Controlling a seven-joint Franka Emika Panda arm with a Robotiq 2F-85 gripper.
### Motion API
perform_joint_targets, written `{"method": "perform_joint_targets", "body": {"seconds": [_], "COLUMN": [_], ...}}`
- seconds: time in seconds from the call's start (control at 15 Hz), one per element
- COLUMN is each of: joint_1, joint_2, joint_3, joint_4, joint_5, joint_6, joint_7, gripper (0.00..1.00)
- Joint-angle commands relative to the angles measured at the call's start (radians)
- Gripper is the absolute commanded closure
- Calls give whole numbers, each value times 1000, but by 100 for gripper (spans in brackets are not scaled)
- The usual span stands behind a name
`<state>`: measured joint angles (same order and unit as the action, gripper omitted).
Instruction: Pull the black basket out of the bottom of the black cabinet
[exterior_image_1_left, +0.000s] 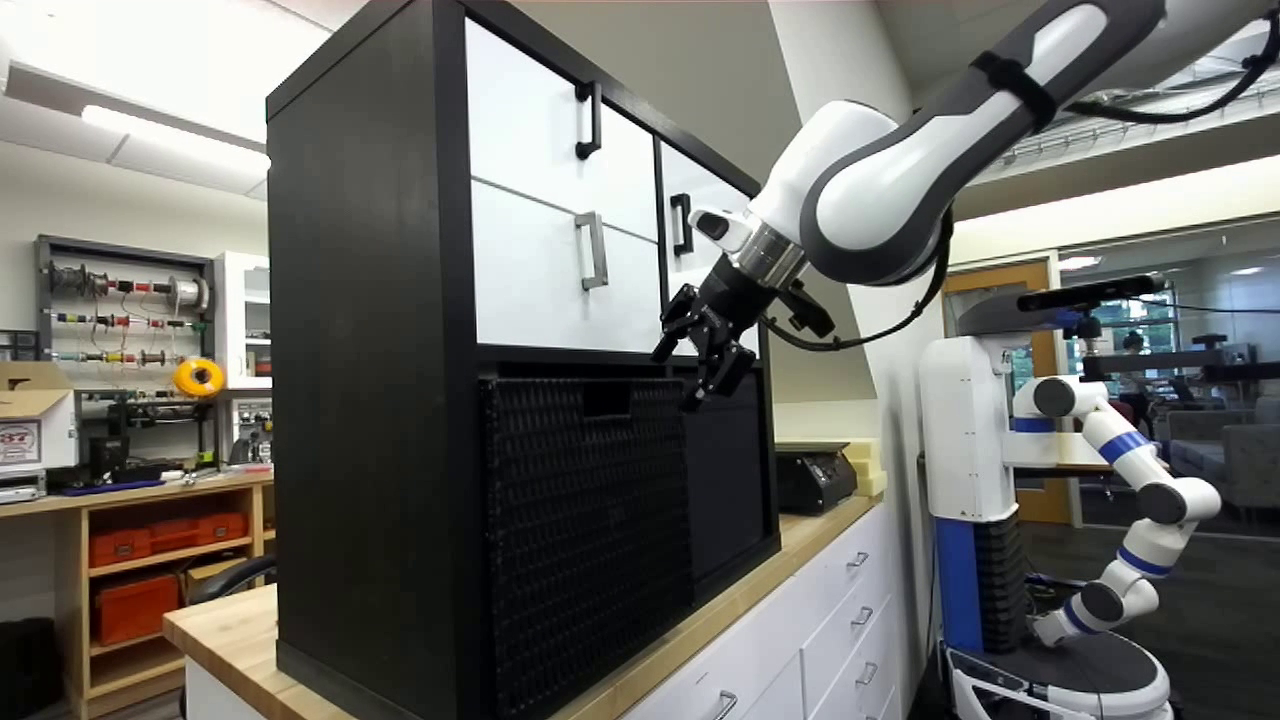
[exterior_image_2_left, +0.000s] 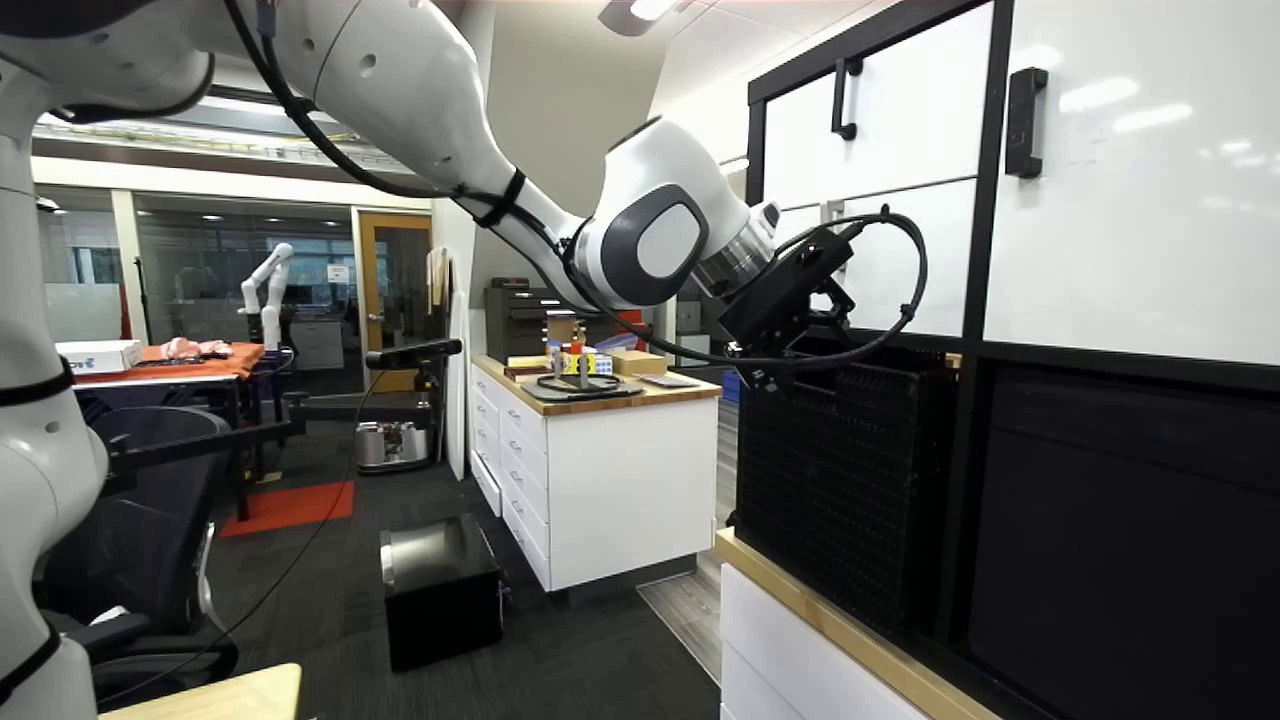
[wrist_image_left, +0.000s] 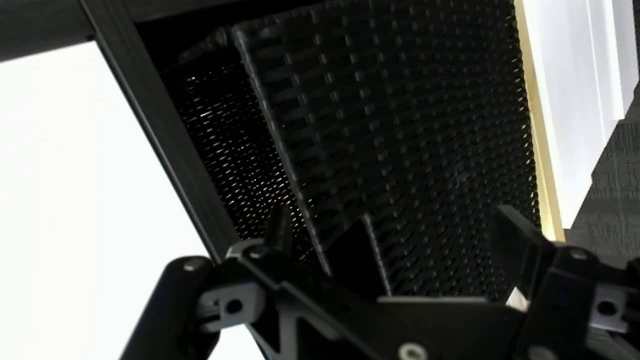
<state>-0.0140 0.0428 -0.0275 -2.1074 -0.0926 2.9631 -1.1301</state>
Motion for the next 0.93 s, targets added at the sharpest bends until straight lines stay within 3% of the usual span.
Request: {"method": "perform_joint_targets", "body": {"seconds": [0.0, 0.6, 0.67, 0.73, 0.87], "joint_1": [-11, -21, -21, -20, -19], "joint_2": [65, 185, 189, 191, 188], "joint_3": [4, 6, 5, 3, 2], "joint_4": [72, 201, 208, 215, 222], "joint_5": [53, 61, 57, 52, 48], "joint_6": [-1, -18, -22, -27, -39], "joint_7": [-65, -105, -105, -106, -108], "gripper": [0, 0, 4, 28, 33]}}
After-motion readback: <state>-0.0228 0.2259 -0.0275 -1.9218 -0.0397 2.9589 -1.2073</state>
